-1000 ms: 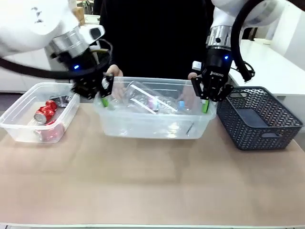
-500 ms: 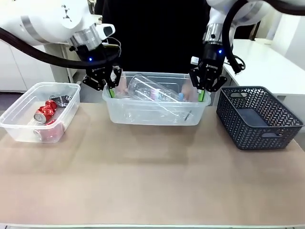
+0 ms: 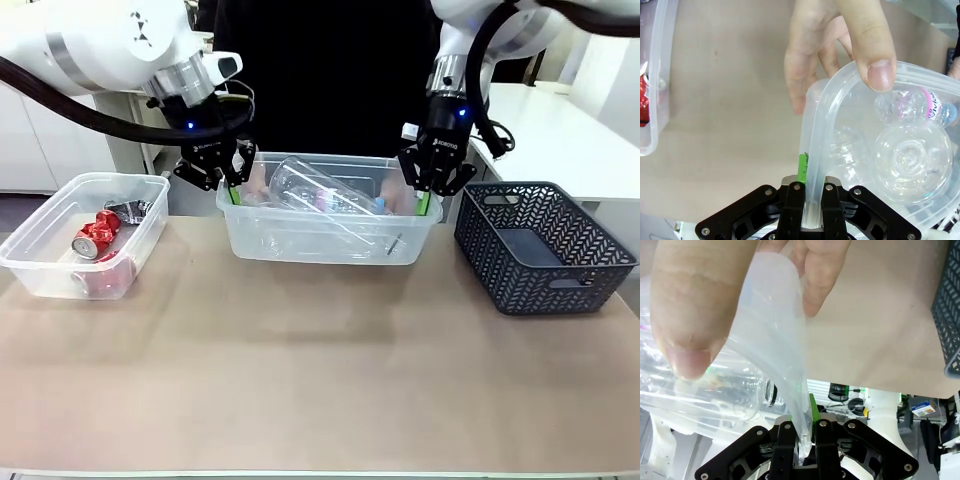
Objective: Sort the waste into each basket.
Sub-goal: Offer the picked Organizing box to the human, then release the Organizing box you were holding.
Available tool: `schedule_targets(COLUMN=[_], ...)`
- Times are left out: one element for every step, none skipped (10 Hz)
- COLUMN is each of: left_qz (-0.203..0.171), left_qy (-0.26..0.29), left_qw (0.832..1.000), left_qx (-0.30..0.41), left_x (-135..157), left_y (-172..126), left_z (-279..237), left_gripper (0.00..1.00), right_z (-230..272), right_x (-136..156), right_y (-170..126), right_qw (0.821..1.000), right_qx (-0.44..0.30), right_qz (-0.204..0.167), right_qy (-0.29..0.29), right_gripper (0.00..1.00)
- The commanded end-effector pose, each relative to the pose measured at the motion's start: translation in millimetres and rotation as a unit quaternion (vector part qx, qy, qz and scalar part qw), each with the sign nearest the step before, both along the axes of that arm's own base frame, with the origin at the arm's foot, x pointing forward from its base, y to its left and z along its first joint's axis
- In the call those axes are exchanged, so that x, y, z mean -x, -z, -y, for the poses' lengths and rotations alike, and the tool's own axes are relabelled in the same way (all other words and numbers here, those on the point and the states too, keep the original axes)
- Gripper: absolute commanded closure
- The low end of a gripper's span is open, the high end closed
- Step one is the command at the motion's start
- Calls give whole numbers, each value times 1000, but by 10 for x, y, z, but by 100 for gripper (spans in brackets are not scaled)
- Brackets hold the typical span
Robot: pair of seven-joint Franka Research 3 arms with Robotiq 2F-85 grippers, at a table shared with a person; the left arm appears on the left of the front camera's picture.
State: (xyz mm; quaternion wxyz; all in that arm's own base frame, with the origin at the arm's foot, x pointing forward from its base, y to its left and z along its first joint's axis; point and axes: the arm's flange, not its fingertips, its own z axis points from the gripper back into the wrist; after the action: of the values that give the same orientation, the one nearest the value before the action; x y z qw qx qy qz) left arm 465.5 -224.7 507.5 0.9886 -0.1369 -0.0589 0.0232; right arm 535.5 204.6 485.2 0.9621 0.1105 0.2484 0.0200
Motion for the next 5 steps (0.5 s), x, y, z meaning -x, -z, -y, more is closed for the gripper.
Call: schedule_targets(left_qz=[4,4,4,4,4], left_qy=[0,0,0,0,0], left_qw=[1000,1000,1000,1000,1000], left_qx=[3,3,3,3,3], left_x=[35,35,35,35,35], left_y=[-24,-24,-24,-24,-24], left_z=[5,5,5,5,5], left_gripper=[96,96,96,96,96], right_z=[-32,-32,-32,-32,-32], right_x=[23,23,23,23,23], right_y=[-41,-41,-41,-41,-41], right_qw=[1000,1000,1000,1000,1000], right_qx=[-2,-2,-2,-2,-2], right_qz=[4,4,4,4,4], right_qy=[-4,-4,-4,-4,-4], right_gripper=[94,94,94,94,94])
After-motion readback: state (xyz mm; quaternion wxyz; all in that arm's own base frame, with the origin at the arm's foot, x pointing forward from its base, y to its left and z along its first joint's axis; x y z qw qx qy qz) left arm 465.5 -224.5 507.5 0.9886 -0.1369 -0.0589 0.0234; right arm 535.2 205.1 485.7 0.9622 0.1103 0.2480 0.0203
